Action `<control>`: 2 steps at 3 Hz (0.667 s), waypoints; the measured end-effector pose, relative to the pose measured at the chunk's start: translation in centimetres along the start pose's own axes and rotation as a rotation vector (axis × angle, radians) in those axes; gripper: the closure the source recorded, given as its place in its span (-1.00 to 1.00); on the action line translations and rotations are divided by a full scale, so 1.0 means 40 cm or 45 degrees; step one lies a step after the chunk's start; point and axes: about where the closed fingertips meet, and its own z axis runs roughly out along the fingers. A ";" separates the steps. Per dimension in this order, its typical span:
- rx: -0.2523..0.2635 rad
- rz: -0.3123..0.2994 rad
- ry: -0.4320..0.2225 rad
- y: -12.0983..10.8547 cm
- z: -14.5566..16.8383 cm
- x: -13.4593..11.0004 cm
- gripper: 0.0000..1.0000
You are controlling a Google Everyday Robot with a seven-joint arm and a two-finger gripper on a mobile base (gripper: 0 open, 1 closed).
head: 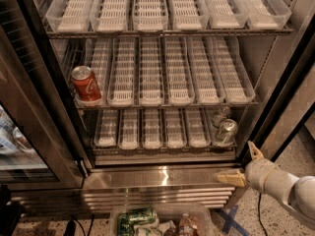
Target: Pick 7up can from bottom shelf of fridge
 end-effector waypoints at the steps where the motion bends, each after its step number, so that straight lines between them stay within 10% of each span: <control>1: 0.037 -0.045 -0.048 -0.002 0.023 -0.014 -1.00; 2: 0.076 -0.090 -0.094 -0.008 0.046 -0.026 -0.94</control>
Offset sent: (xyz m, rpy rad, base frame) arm 0.0284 0.0116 0.0026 -0.0484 -0.1814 -0.0094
